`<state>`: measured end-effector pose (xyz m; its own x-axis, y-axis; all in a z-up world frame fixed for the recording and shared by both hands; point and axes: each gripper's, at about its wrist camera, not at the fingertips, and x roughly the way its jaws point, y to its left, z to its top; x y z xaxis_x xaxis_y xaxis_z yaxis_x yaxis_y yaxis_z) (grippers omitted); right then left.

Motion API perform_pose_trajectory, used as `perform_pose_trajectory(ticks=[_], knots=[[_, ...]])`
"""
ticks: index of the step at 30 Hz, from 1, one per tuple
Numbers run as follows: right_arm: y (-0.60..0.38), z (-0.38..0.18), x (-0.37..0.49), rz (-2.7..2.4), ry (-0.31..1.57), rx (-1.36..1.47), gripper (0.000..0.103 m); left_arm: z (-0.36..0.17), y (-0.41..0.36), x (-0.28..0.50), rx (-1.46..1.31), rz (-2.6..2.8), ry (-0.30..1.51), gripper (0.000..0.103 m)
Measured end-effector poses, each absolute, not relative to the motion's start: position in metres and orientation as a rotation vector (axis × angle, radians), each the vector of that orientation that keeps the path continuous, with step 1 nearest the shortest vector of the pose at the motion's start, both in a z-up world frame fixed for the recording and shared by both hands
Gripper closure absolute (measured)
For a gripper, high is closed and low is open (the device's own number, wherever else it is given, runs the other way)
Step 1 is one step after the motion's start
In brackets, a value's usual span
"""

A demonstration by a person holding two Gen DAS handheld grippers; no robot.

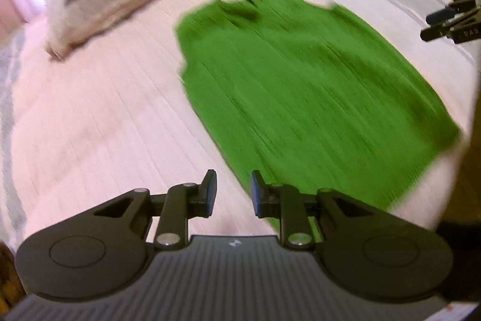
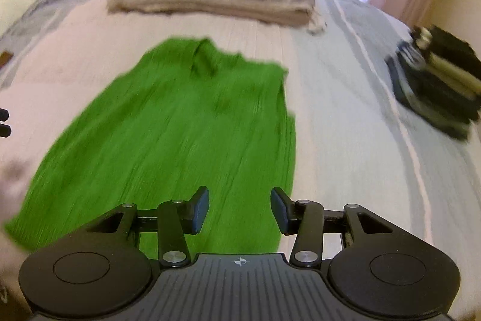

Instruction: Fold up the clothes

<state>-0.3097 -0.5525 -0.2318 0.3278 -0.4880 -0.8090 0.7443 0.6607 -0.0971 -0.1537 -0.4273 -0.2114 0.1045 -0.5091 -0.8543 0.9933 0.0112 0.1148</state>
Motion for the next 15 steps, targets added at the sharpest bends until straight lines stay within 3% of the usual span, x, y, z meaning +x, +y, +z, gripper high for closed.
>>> perform_pose_trajectory(ticks=[13, 15], knots=[[-0.843, -0.295, -0.237, -0.54, 0.916, 0.359, 0.044, -0.236, -0.685, -0.055, 0.819, -1.333, 0.634, 0.068], [-0.869, -0.304, -0.224, -0.5, 0.913, 0.373, 0.041, -0.248, -0.719, -0.046, 0.828, -1.366, 0.626, 0.055]])
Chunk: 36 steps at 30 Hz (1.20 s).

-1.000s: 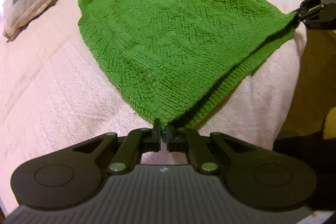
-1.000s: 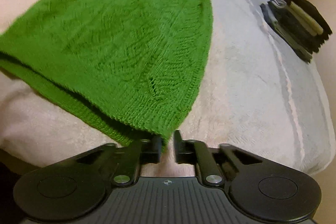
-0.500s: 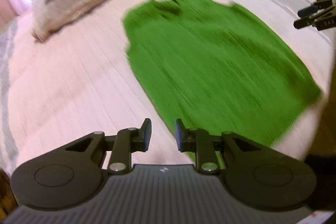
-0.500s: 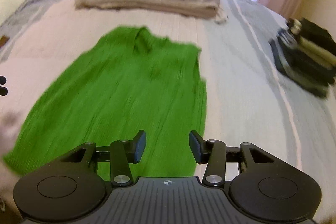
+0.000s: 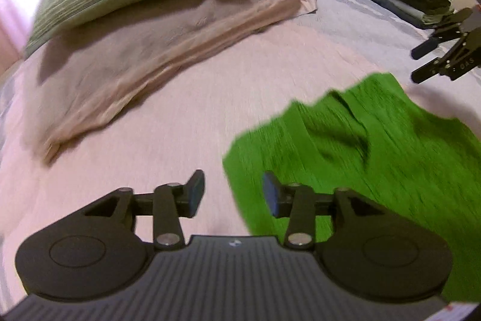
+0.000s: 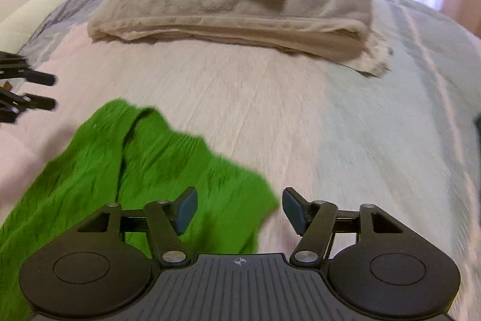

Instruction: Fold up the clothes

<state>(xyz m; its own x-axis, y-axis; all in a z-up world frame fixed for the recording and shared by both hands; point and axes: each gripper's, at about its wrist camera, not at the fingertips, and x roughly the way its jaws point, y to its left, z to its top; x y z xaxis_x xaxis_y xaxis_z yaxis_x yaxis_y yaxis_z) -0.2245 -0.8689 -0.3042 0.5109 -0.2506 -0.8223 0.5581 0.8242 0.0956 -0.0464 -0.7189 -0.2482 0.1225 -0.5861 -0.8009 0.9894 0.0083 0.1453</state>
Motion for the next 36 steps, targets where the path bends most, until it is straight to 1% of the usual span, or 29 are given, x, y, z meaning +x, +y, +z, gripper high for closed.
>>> perform_pose_trajectory(ticks=[2, 5, 7, 9, 10, 11, 12, 13, 14, 15, 17, 20, 22, 24, 25, 26, 27, 29, 31, 34, 36], knots=[[-0.889, -0.316, -0.21, -0.442, 0.935, 0.37, 0.039, -0.264, -0.75, -0.037, 0.836, -1.409, 0.652, 0.045], [-0.909, -0.338, -0.189, -0.339, 1.002, 0.369, 0.038, -0.293, -0.791, -0.032, 0.91, -1.515, 0.663, 0.039], [-0.921, -0.351, -0.182, -0.293, 1.022, 0.377, 0.038, -0.312, -0.81, -0.029, 0.961, -1.556, 0.671, 0.038], [-0.93, -0.367, -0.18, -0.257, 1.06, 0.427, 0.038, -0.331, -0.824, -0.021, 0.943, -1.632, 0.754, 0.039], [-0.932, -0.373, -0.181, -0.24, 1.076, 0.462, 0.04, -0.339, -0.829, -0.019, 0.941, -1.662, 0.794, 0.041], [-0.933, -0.377, -0.182, -0.222, 1.083, 0.492, 0.053, -0.346, -0.831, -0.018, 0.953, -1.693, 0.814, 0.053], [-0.933, -0.38, -0.184, -0.21, 1.089, 0.514, 0.065, -0.35, -0.832, -0.019, 0.964, -1.719, 0.821, 0.061], [-0.931, -0.381, -0.186, -0.204, 1.095, 0.539, 0.085, -0.351, -0.83, -0.021, 0.972, -1.73, 0.813, 0.064], [-0.931, -0.379, -0.189, -0.209, 1.089, 0.564, 0.09, -0.35, -0.828, -0.021, 0.97, -1.739, 0.813, 0.078], [-0.931, -0.373, -0.191, -0.227, 1.081, 0.564, 0.091, -0.346, -0.824, -0.02, 0.957, -1.738, 0.827, 0.092], [-0.931, -0.352, -0.191, -0.265, 1.043, 0.482, 0.093, -0.332, -0.816, -0.014, 0.91, -1.717, 0.827, 0.095], [-0.946, -0.327, -0.184, -0.326, 0.97, 0.414, 0.094, -0.307, -0.807, 0.0, 0.822, -1.654, 0.787, 0.095], [-0.958, -0.33, -0.173, -0.36, 0.958, 0.402, 0.094, -0.301, -0.809, 0.01, 0.788, -1.595, 0.763, 0.095], [-0.965, -0.345, -0.162, -0.379, 0.977, 0.383, 0.092, -0.31, -0.817, 0.018, 0.775, -1.538, 0.771, 0.095], [-0.966, -0.355, -0.158, -0.402, 0.985, 0.385, 0.089, -0.319, -0.822, 0.021, 0.785, -1.511, 0.787, 0.095], [-0.965, -0.362, -0.157, -0.424, 0.987, 0.389, 0.085, -0.329, -0.825, 0.021, 0.792, -1.485, 0.805, 0.09], [-0.964, -0.366, -0.159, -0.448, 0.986, 0.391, 0.081, -0.335, -0.827, 0.02, 0.796, -1.454, 0.812, 0.082], [-0.956, -0.364, -0.163, -0.524, 0.962, 0.364, 0.057, -0.339, -0.823, 0.018, 0.778, -1.416, 0.808, 0.075], [-0.942, -0.352, -0.178, -0.575, 0.915, 0.325, 0.056, -0.331, -0.81, 0.017, 0.758, -1.403, 0.765, 0.07], [-0.914, -0.33, -0.197, -0.584, 0.869, 0.317, 0.055, -0.31, -0.782, 0.013, 0.747, -1.379, 0.719, 0.069], [-0.886, -0.314, -0.216, -0.558, 0.838, 0.363, 0.055, -0.295, -0.76, 0.004, 0.738, -1.378, 0.707, 0.07]])
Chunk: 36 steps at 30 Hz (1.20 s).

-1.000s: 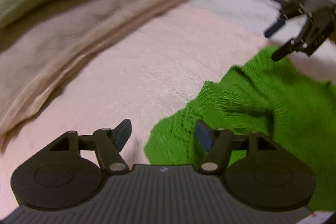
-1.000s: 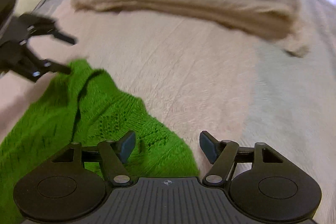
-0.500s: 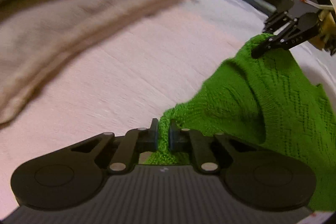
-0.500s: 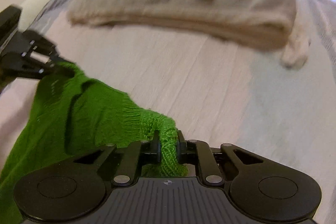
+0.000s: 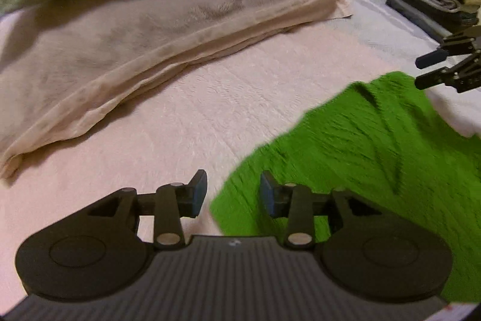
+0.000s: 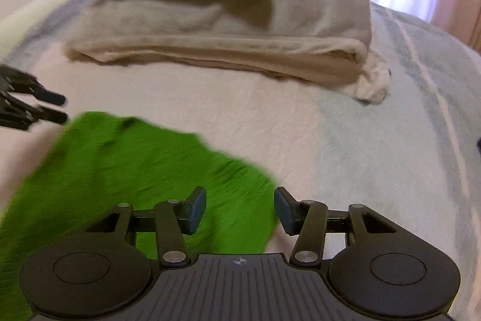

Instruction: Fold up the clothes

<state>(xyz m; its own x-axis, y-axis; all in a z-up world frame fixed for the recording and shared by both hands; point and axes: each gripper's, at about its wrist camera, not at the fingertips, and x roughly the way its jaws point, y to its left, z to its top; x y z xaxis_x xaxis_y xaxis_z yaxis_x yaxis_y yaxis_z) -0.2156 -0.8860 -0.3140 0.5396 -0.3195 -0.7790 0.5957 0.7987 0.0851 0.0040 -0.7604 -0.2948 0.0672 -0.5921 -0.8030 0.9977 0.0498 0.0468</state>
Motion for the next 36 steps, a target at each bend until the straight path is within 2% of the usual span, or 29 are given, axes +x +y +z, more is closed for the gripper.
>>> perform_pose_trajectory(ticks=[5, 9, 12, 16, 21, 26, 29, 33, 36], knots=[[-0.804, -0.316, -0.248, -0.454, 0.905, 0.486, 0.055, -0.286, -0.69, -0.051, 0.731, -1.457, 0.82, 0.07], [-0.76, -0.35, -0.288, -0.497, 1.044, 0.583, 0.056, -0.31, -0.631, -0.104, 0.75, -1.471, 0.99, 0.07], [-0.742, -0.353, -0.325, -0.542, 1.061, 0.589, 0.056, -0.33, -0.59, -0.138, 0.831, -1.423, 1.056, 0.07], [-0.717, -0.332, -0.342, -0.601, 1.087, 0.542, 0.055, -0.327, -0.541, -0.158, 0.872, -1.348, 1.047, 0.07], [-0.655, -0.308, -0.331, -0.504, 0.94, 0.542, 0.055, -0.297, -0.504, -0.178, 0.784, -1.344, 1.033, 0.07], [-0.598, -0.341, -0.339, -0.482, 1.049, 0.58, 0.056, -0.318, -0.471, -0.204, 0.91, -1.409, 1.018, 0.069], [-0.573, -0.347, -0.371, -0.582, 1.089, 0.609, 0.056, -0.318, -0.449, -0.199, 0.867, -1.42, 1.007, 0.069], [-0.545, -0.325, -0.395, -0.715, 1.066, 0.613, 0.055, -0.303, -0.422, -0.197, 0.849, -1.427, 0.981, 0.069], [-0.525, -0.306, -0.388, -0.736, 1.025, 0.55, 0.05, -0.285, -0.412, -0.193, 0.805, -1.434, 0.926, 0.07]])
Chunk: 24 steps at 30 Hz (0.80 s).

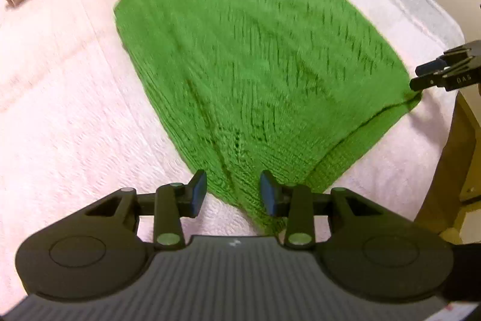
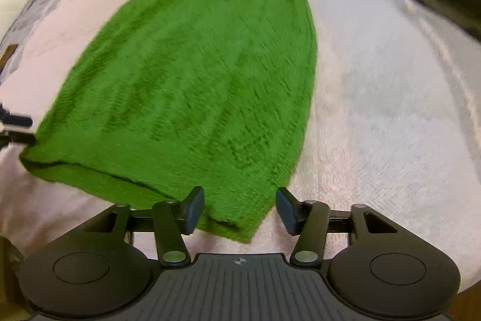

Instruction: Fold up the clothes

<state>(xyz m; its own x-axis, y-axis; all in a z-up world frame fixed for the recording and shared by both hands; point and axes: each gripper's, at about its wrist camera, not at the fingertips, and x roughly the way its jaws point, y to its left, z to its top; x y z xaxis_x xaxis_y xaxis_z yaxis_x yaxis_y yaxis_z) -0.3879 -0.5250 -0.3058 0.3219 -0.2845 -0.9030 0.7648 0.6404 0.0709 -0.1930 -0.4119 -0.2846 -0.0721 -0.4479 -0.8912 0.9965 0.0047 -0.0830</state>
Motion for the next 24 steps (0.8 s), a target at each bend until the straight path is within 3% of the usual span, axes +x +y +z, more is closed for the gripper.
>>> perform_pose_trajectory(ticks=[5, 12, 14, 16, 20, 22, 23, 24], knots=[[-0.499, -0.315, -0.356, -0.582, 1.102, 0.299, 0.049, -0.269, -0.409, -0.223, 0.832, -1.572, 0.751, 0.07], [-0.489, -0.352, -0.344, -0.442, 1.203, -0.016, 0.051, -0.315, -0.406, -0.265, 1.116, -1.623, 0.552, 0.069], [-0.492, -0.351, -0.345, -0.448, 1.192, -0.002, 0.066, -0.321, -0.402, -0.269, 1.159, -1.612, 0.496, 0.069], [-0.493, -0.349, -0.346, -0.463, 1.187, 0.018, 0.072, -0.325, -0.403, -0.273, 1.2, -1.619, 0.435, 0.069], [-0.492, -0.352, -0.345, -0.48, 1.213, -0.027, 0.101, -0.329, -0.408, -0.277, 1.272, -1.604, 0.348, 0.07], [-0.49, -0.346, -0.35, -0.479, 1.21, -0.042, 0.103, -0.332, -0.407, -0.279, 1.315, -1.6, 0.311, 0.082], [-0.49, -0.341, -0.353, -0.489, 1.203, -0.044, 0.103, -0.333, -0.408, -0.279, 1.324, -1.592, 0.317, 0.093], [-0.49, -0.333, -0.358, -0.503, 1.195, -0.041, 0.103, -0.331, -0.409, -0.278, 1.314, -1.582, 0.317, 0.096]])
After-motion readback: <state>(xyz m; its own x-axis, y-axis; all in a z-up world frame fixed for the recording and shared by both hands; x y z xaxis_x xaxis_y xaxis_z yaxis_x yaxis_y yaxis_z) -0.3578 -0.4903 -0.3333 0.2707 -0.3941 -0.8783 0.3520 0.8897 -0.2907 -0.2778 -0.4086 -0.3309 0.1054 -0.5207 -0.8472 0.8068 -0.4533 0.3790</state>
